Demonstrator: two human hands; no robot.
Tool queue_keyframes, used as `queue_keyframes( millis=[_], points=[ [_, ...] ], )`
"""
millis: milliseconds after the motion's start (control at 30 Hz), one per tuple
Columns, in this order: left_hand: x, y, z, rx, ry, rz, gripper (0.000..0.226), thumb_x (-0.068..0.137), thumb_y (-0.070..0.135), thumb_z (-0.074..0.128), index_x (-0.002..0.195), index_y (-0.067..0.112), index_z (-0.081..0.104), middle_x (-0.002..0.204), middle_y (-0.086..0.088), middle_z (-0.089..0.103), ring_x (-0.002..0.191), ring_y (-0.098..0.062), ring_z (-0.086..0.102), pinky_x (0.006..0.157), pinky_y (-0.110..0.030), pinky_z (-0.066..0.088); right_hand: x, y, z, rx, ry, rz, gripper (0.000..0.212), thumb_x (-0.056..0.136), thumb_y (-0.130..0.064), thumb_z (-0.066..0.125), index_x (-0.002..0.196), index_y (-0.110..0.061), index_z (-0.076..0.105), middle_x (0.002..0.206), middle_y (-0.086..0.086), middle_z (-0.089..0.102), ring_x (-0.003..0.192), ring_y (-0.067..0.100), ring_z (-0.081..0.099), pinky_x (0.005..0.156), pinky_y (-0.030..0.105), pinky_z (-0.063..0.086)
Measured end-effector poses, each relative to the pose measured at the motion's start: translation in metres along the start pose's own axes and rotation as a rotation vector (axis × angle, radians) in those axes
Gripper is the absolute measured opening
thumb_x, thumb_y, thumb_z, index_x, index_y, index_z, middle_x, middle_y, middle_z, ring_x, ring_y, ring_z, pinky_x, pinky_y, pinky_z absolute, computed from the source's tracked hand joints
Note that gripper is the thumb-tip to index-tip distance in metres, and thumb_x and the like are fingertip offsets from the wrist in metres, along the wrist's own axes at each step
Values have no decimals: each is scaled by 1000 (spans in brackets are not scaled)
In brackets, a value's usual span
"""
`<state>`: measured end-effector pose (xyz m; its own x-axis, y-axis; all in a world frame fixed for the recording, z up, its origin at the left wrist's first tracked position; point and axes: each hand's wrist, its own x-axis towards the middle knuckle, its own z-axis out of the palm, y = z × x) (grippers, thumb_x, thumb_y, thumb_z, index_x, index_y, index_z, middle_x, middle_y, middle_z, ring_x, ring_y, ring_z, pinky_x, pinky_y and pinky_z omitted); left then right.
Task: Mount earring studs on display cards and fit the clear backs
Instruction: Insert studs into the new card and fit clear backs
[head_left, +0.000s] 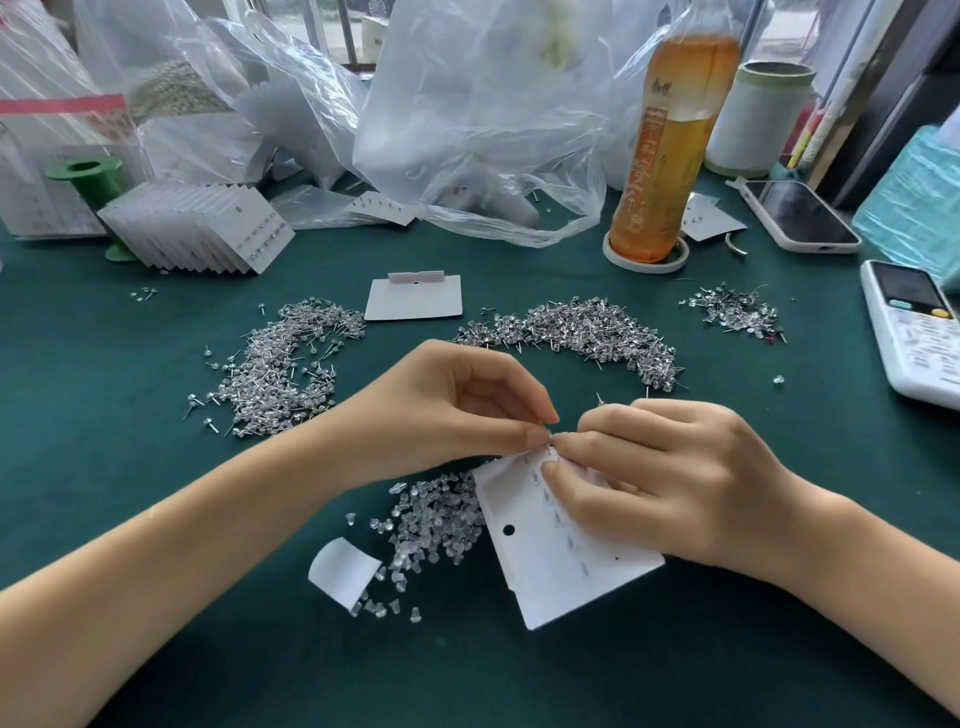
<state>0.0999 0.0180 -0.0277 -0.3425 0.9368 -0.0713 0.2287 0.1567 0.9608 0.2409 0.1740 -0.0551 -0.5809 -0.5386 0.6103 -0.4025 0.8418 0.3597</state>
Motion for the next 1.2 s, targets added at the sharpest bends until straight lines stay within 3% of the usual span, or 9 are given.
queue_keyframes(
  millis=[733, 1200],
  points=[
    [-1, 2, 2, 39, 4, -5, 12, 78, -2, 71, 88, 4, 68, 84, -10, 72, 75, -14, 66, 73, -19, 54, -2, -2, 2, 0, -21, -6, 18, 80, 6, 67, 76, -11, 72, 63, 3, 62, 57, 24, 59, 45, 32, 46],
    [-2, 0, 8, 7, 11, -53, 13, 78, -1, 72, 86, 9, 71, 84, -9, 73, 75, -11, 67, 72, -17, 53, -3, -4, 3, -26, -21, -21, 18, 79, 5, 68, 74, -12, 70, 62, 2, 59, 56, 23, 57, 47, 32, 47]
  ],
)
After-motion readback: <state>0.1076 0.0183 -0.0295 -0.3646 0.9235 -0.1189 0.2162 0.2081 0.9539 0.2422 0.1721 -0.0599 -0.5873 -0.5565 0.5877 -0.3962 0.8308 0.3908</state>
